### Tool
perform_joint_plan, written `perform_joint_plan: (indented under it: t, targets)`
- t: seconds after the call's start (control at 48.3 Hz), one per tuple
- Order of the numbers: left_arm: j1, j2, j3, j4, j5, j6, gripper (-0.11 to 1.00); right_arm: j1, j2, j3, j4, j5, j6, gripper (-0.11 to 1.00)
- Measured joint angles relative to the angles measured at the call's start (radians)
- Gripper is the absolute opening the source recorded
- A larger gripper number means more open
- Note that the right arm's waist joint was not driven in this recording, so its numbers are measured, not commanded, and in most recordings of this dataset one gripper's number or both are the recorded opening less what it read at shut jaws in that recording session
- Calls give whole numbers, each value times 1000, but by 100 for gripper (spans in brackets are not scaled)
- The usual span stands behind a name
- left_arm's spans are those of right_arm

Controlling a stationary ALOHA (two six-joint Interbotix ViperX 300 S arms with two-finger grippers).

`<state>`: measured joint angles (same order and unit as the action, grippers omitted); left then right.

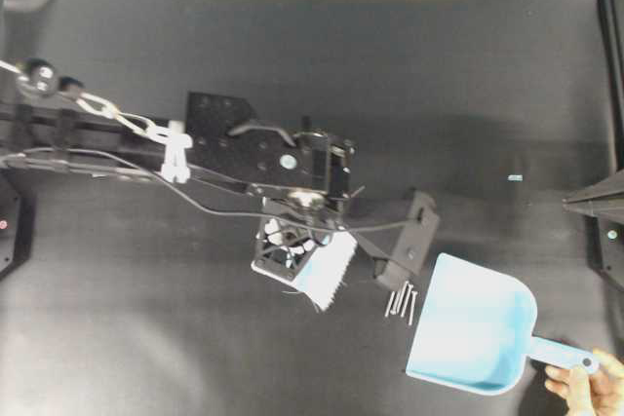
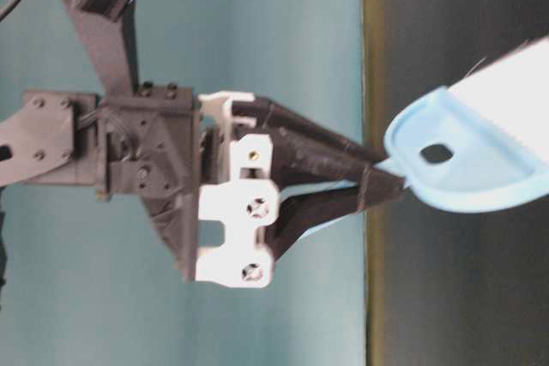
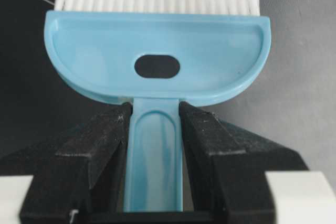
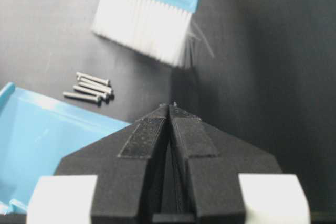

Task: Hold the dustpan with a person, while the left arm uses a hand brush to gather the screws into the dustpan.
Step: 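Carry the brush with the left gripper toward the screws and dustpan, then sweep the screws with the brush into the hand-held dustpan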

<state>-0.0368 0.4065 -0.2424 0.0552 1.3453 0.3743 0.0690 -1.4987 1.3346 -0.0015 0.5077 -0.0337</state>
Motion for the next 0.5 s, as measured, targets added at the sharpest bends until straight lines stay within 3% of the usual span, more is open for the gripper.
perform_joint_plan:
  t: [0.497]
  targets:
    - [-35,114,-129,0,-49,29,31,0,0,0,-2,0,-2,0]
